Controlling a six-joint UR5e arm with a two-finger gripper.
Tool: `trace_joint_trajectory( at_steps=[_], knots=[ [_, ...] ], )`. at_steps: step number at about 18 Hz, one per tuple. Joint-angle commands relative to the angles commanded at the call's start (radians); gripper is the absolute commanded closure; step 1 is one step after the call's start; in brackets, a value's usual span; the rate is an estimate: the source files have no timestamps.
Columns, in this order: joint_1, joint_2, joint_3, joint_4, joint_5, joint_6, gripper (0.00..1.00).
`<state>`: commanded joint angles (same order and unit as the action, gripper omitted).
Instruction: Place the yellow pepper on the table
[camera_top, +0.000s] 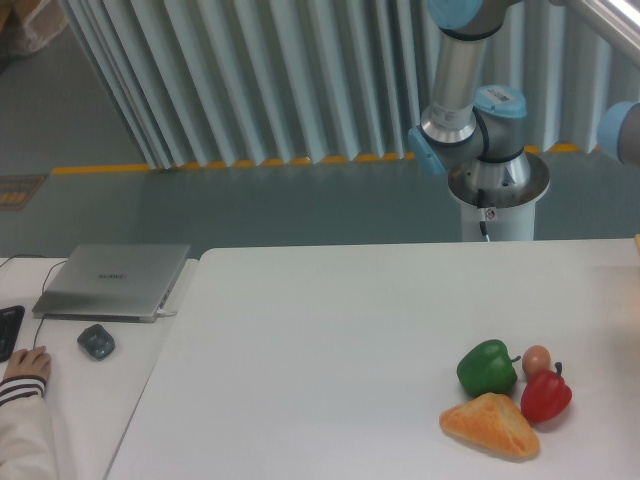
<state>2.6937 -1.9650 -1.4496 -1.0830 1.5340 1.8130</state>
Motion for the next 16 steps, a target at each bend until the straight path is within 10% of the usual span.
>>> trace_joint_trajectory(
  at_steps=[16],
  knots=[
    [0.064,-0.084,0.005,0.035,0.029,0.25,0.0]
  ],
)
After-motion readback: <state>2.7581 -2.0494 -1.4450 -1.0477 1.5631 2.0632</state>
